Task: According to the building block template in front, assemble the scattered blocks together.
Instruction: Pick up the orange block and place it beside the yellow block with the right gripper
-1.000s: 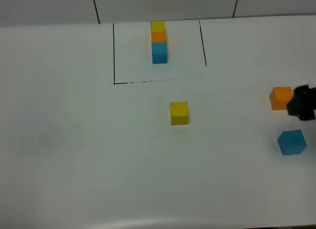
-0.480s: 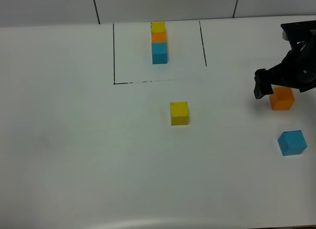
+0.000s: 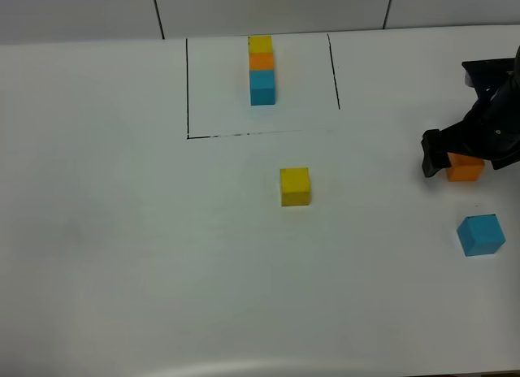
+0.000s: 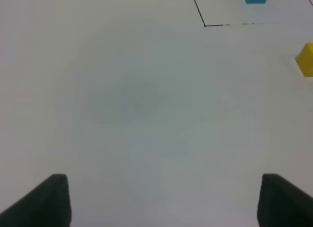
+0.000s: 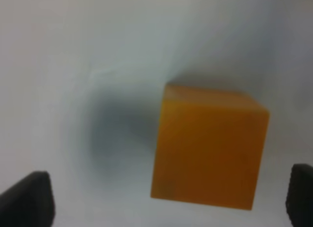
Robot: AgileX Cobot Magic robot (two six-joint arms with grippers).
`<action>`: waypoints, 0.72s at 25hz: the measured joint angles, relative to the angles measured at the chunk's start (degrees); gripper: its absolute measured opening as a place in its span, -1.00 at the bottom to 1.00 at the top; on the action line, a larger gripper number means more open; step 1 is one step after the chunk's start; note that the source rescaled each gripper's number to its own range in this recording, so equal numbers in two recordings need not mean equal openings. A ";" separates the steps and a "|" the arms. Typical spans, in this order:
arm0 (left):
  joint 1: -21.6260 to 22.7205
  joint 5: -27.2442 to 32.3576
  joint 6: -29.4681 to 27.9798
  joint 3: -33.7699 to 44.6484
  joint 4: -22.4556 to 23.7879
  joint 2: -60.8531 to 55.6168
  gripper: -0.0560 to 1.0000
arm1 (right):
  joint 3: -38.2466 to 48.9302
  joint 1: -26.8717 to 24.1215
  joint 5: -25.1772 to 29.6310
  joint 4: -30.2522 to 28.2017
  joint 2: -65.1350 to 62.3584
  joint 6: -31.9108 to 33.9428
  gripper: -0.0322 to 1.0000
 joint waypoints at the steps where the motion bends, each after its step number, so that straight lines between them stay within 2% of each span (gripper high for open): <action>1: 0.00 0.00 0.00 0.00 0.00 0.00 0.37 | 0.00 0.00 -0.33 0.00 0.15 0.00 0.74; 5: 0.00 0.00 0.00 0.00 0.00 0.00 0.37 | 0.00 0.00 -1.71 0.00 0.33 -0.24 0.38; 8: 0.00 0.00 0.00 0.00 0.00 0.00 0.37 | 0.00 0.00 -3.05 0.00 0.33 -0.28 0.01; 12: 0.00 0.00 0.00 0.00 0.00 0.00 0.37 | 0.00 0.00 -3.80 0.00 0.62 -0.28 -0.55; 14: 0.00 0.00 0.00 0.00 0.00 0.00 0.37 | -0.04 0.00 -3.86 -0.02 0.99 -0.28 -0.89; 18: 0.00 0.00 0.00 0.00 0.00 0.00 0.37 | -0.06 0.00 -4.05 -0.02 1.18 -0.22 -0.91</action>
